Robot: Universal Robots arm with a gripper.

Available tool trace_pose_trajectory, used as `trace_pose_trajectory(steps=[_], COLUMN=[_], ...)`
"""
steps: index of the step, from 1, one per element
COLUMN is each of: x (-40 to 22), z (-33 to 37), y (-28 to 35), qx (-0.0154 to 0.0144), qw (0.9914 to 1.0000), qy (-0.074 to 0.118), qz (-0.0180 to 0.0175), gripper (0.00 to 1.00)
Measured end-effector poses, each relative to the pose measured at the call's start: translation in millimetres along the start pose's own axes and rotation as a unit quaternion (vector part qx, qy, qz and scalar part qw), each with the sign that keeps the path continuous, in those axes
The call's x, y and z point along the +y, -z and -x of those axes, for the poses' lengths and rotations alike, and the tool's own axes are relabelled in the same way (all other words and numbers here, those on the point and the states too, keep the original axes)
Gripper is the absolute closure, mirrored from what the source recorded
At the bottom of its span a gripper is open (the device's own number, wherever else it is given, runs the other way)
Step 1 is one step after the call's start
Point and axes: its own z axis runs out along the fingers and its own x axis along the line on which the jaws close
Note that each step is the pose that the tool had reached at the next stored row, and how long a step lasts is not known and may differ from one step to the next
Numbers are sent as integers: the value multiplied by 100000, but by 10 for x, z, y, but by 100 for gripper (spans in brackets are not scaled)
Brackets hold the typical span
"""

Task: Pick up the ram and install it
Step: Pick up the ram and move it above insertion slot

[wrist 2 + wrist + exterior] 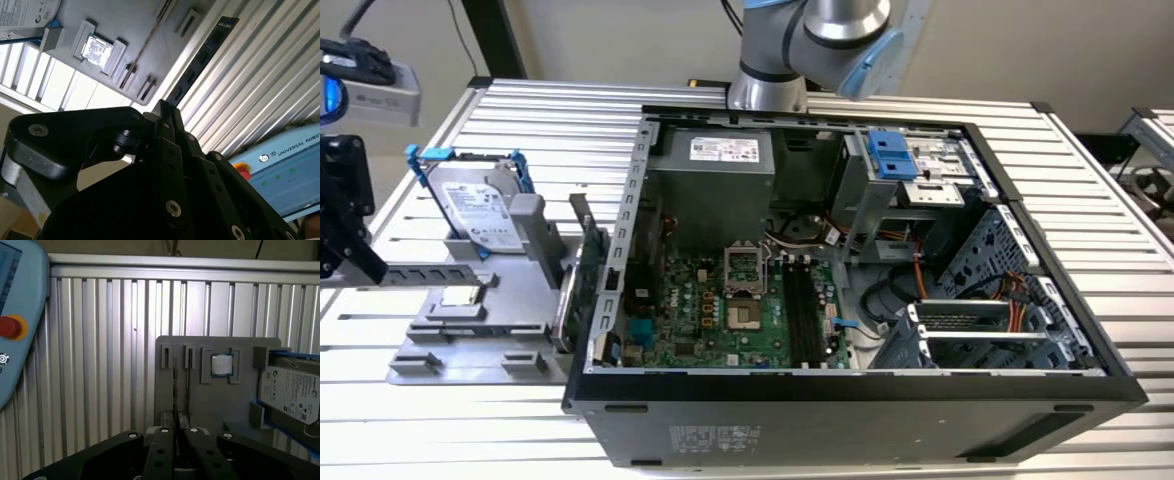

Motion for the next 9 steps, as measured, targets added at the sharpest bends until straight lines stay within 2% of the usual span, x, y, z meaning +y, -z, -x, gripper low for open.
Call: trace_pose_trajectory(steps=[3,9], x=[0,-1], z=[7,17], y=[25,121], qx=[-2,-6], qw=[99999,99999], qy=[-12,-7], qz=[363,362], gripper=[100,100])
